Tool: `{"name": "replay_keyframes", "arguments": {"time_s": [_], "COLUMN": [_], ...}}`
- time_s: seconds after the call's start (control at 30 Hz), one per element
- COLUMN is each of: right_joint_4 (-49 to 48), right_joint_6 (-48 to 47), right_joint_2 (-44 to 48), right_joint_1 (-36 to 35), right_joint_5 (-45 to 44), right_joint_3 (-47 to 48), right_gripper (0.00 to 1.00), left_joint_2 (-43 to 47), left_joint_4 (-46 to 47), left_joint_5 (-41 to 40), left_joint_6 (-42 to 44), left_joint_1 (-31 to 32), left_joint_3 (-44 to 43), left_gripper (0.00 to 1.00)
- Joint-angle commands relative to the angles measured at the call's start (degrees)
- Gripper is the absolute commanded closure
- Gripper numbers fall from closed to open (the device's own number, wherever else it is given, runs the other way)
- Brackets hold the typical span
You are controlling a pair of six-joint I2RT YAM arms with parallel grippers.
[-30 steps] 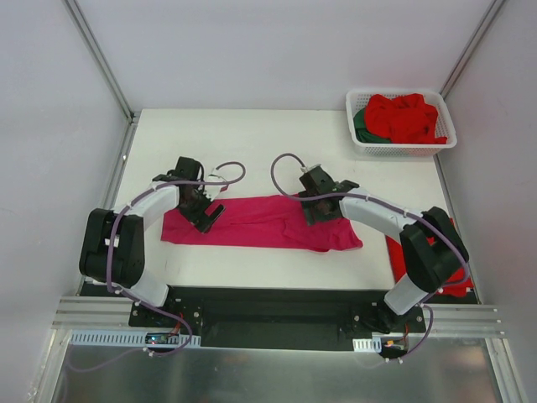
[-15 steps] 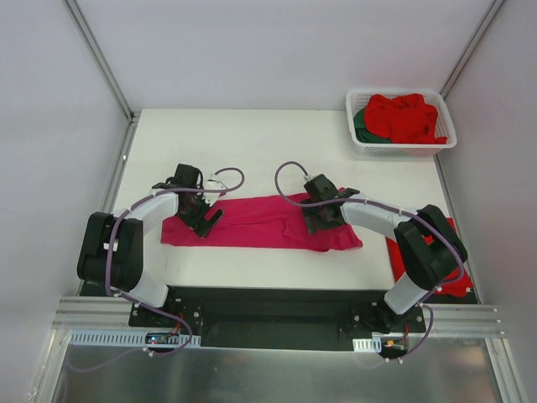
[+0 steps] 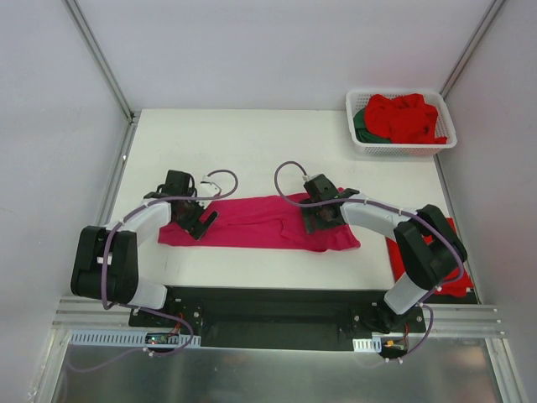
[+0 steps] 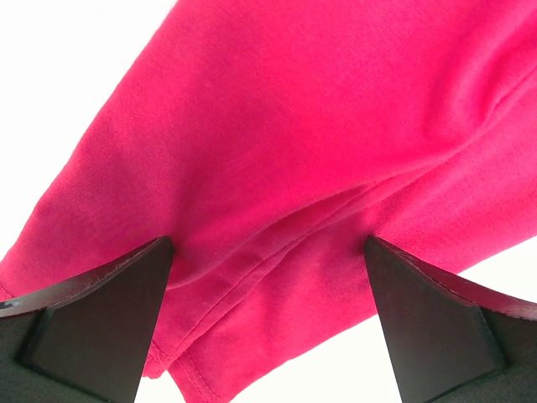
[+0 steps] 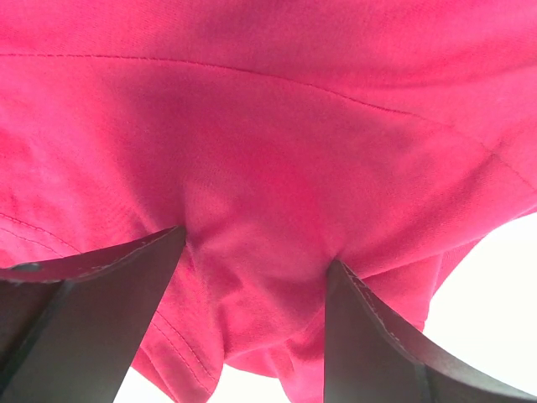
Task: Fold and stack the t-shirts
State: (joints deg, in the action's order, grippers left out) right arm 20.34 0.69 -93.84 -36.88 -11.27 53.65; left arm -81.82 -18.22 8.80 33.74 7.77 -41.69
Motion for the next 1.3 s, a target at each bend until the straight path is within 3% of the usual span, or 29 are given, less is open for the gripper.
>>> {"name": "replay_keyframes", "arguments": {"time_s": [0.0, 0.33, 0.7, 1.27], "right_joint_4": [2.60, 3.13, 3.48, 4.01], "right_joint_6": [0.10, -0.25, -0.34, -1.74], "right_joint_2": [-0.81, -2.31, -4.07, -5.21], "right_joint_1": [0.15, -0.12, -0.91, -2.67], "right_joint_5": [1.16, 1.25, 2.21, 2.74], "right_joint_3": [0.75, 1.55, 2.86, 3.39], "right_gripper": [0.26, 0.26, 0.27, 0.27], "left_joint_2": [0.96, 7.45, 9.31, 1.06], "left_joint_4": [-2.17, -2.52, -5.16, 12.32], "left_joint_5": [-1.42, -5.89, -2.47, -5.98], "left_joint_6": [2.56, 3.97, 6.69, 13.81], "left_joint_1": [-0.65, -1.61, -11.72, -19.37], "left_joint_3": [3.72, 1.62, -4.10, -2.78], "left_gripper": [0.01, 0.01, 0.01, 0.01]}}
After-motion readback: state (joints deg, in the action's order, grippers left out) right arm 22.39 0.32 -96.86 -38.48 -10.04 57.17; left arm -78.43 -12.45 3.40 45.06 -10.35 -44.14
